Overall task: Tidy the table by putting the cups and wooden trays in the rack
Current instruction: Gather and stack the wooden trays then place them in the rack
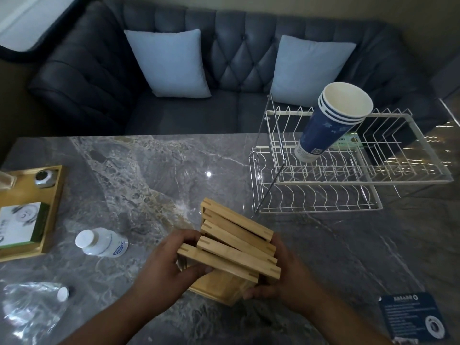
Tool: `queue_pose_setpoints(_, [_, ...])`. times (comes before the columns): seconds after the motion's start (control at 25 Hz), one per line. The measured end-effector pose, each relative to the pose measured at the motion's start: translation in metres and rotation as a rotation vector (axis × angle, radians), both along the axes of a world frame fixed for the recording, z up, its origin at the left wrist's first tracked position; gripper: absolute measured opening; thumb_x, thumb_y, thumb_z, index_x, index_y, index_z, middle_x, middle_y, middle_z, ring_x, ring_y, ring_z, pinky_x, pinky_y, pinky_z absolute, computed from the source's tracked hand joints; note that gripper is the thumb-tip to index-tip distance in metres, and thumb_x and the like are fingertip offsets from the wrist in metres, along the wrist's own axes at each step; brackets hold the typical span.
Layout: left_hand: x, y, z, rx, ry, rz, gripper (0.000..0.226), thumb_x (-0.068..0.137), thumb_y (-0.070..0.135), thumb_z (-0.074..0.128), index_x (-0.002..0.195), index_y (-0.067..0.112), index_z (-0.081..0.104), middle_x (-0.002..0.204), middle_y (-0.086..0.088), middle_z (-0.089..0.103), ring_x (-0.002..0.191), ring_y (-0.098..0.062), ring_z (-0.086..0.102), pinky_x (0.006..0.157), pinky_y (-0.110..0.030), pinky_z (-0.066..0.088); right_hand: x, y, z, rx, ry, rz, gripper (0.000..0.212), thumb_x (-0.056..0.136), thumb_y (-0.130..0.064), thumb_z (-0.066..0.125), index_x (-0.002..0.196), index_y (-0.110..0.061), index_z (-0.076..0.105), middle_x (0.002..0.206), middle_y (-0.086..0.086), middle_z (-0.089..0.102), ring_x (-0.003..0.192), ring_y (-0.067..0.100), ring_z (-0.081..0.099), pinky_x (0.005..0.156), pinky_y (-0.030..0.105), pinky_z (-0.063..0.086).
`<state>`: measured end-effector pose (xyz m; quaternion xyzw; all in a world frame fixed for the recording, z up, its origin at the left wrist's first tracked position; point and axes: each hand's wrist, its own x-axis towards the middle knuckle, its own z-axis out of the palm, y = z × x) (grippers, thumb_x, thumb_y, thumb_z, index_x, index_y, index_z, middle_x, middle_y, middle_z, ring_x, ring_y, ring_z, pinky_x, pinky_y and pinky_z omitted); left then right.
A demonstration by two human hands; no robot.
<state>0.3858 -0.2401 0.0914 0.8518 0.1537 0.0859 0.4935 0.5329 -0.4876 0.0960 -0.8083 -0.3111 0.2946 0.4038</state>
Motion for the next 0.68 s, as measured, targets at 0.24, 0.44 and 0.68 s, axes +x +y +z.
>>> queue_pose_setpoints(0.24, [0.0,0.008,0.01,0.007,0.03,-0.098,0.046,0.069,0.047,0.083,0.11,0.045,0.062,0.098,0.017,0.072,0.081,-0.007,0.069,0.065,-0.015,0.05,-0.004,0.0,0.001,-0.009,0.056,0.036,0.117,0.042,-0.062,0.096,0.139,-0.059,0.03,0.133,-0.021,0.063,0.124,0.001,0.059,0.099,0.042,0.054])
queue_pose_setpoints(0.44, [-0.003,0.011,0.007,-0.012,0.035,-0.13,0.043,0.068,0.047,0.085,0.106,0.043,0.066,0.092,0.012,0.073,0.075,-0.011,0.068,0.061,-0.022,0.052,-0.003,0.003,0.008,-0.029,0.057,0.1,0.116,0.04,-0.065,0.095,0.136,-0.064,0.029,0.135,-0.03,0.056,0.123,-0.013,0.052,0.1,0.018,0.049])
queue_pose_setpoints(0.68, [-0.001,0.01,0.007,0.022,0.031,-0.097,0.042,0.069,0.045,0.085,0.104,0.043,0.062,0.087,0.015,0.071,0.073,-0.006,0.068,0.06,-0.009,0.046,0.007,0.007,0.016,0.036,0.199,0.104,0.104,0.042,-0.062,0.095,0.13,-0.052,0.042,0.132,-0.02,0.062,0.123,0.0,0.059,0.106,0.036,0.05])
